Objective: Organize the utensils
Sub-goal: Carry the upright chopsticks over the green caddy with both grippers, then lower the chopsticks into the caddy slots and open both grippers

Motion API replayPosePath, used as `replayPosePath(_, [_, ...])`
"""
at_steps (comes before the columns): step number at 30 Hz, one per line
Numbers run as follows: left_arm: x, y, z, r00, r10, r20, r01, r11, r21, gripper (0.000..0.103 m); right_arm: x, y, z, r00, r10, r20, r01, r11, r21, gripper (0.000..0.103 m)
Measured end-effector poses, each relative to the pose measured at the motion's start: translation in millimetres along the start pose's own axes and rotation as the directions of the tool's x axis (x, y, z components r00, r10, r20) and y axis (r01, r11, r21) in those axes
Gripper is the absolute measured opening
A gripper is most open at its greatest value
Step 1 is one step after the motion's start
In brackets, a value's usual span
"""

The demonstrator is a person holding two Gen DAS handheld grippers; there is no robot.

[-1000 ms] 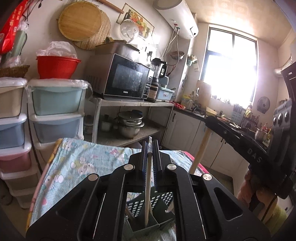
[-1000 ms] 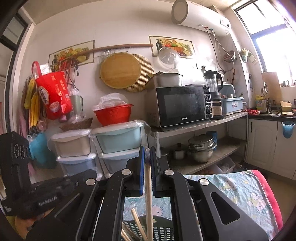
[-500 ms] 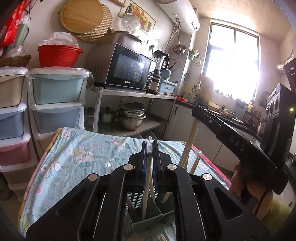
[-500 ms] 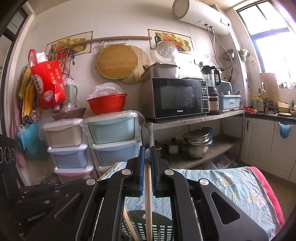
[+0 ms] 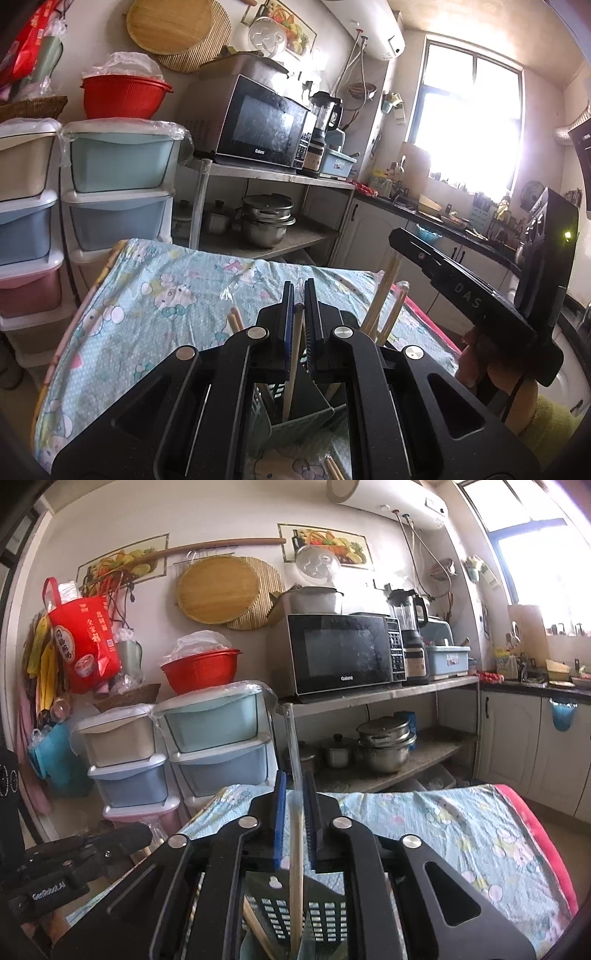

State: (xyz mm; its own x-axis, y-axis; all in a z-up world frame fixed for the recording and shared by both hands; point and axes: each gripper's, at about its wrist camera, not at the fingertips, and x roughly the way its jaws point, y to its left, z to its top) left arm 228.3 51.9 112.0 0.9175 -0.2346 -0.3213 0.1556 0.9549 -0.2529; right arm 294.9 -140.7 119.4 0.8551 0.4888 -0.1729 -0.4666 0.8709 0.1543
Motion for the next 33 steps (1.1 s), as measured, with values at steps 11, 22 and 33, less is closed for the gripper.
replayPosePath(11, [-5,8,-6,1.0,0.025,-0.017,-0.025,0.999,-0.03,0.003,-17,-15,-13,0.998,-0.021,-0.063,0.023,0.999,0.037,0.02])
replayPosePath(22, [-16,17,-10,0.998,0.046,-0.036,-0.049,0.995,-0.083,0.038,-27,-14,-28,0.985,-0.02,-0.172,0.027,0.999,0.036,0.026])
replayPosePath(33, [-29,26,-16,0.997,0.049,-0.059,-0.056,0.991,-0.125,0.082,-42,-13,-37,0.975,-0.014,-0.22,0.023,0.999,0.037,0.036])
